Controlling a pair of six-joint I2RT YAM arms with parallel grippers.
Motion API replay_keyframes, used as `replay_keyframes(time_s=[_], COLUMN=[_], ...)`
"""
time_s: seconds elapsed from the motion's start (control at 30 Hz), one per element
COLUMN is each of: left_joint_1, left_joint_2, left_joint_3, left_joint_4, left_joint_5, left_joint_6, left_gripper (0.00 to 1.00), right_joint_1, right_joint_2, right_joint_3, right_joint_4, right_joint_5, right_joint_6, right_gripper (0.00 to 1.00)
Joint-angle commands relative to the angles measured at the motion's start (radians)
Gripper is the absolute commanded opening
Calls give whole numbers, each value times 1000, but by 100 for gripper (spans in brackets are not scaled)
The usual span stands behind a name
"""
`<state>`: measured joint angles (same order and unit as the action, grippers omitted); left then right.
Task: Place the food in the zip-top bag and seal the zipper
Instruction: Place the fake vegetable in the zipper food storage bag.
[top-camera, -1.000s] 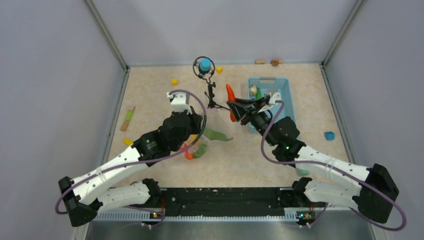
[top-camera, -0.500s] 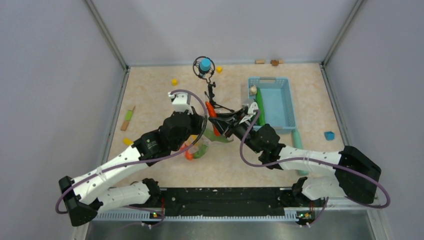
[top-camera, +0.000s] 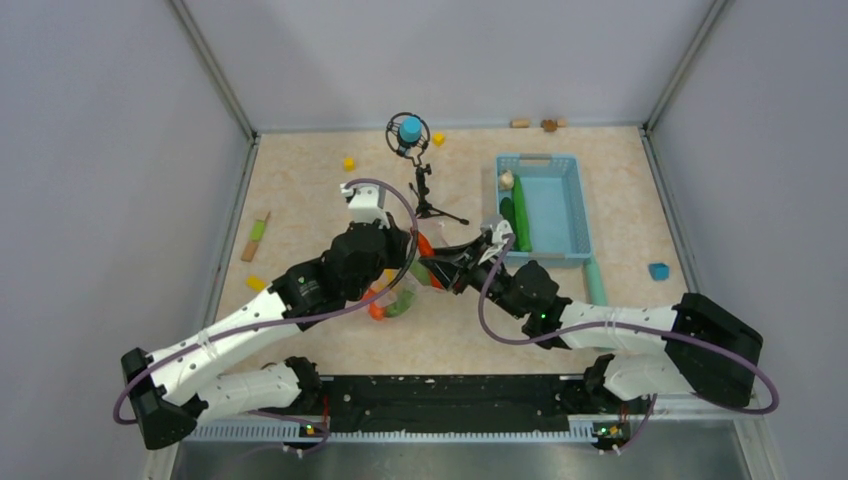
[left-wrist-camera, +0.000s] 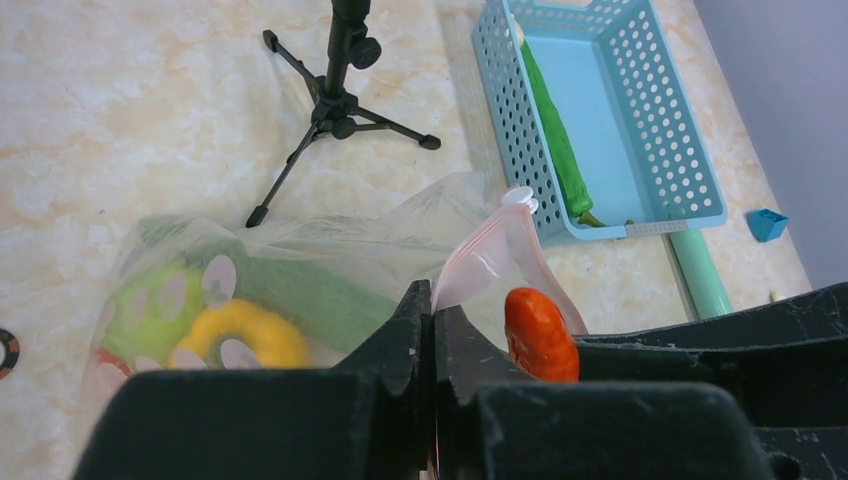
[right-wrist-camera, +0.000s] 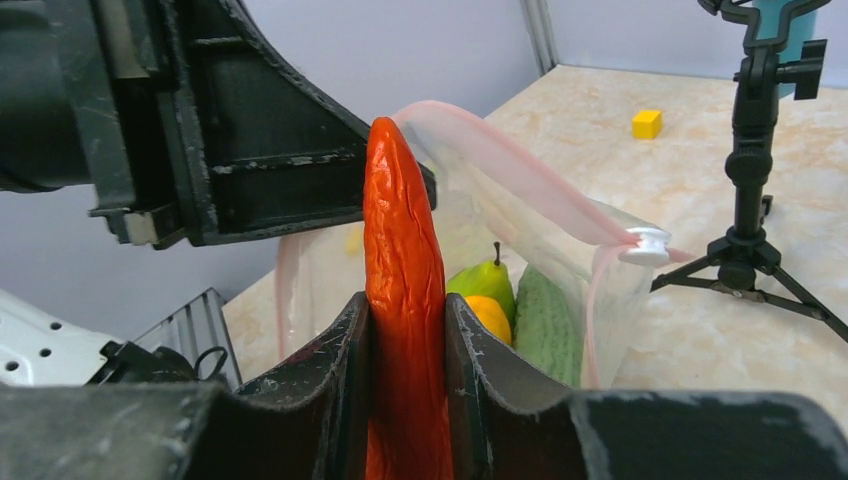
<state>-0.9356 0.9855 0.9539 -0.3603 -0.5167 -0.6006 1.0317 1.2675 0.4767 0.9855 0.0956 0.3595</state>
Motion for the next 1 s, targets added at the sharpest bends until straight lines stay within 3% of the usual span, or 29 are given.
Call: replay_keyframes(time_s=[0.0, 0.2, 0.43, 0.73, 0.97], left_joint_1=[4, 4, 4, 4, 5], left_joint_2=[8, 12, 17, -3, -6], left_joint_3=[53, 55, 61, 40, 26], left_joint_4=[59, 72, 76, 107, 110], left_joint_5=[-25, -10, 6, 133, 194], left_joint_6=[-8, 1, 9, 70, 85], left_gripper=[0, 0, 0, 0, 0], right_joint_1=[23, 23, 21, 21, 12], right_joint_2=[-55, -38, -15, 105, 153], right_joint_3=[-4, 52, 51, 318, 447], right_joint_4=[10, -170, -232, -694, -902], right_joint_5=[-27, 1, 27, 163, 238], right_joint_6=[-2, 2, 54, 148, 323], right_gripper=[0, 0, 0, 0, 4])
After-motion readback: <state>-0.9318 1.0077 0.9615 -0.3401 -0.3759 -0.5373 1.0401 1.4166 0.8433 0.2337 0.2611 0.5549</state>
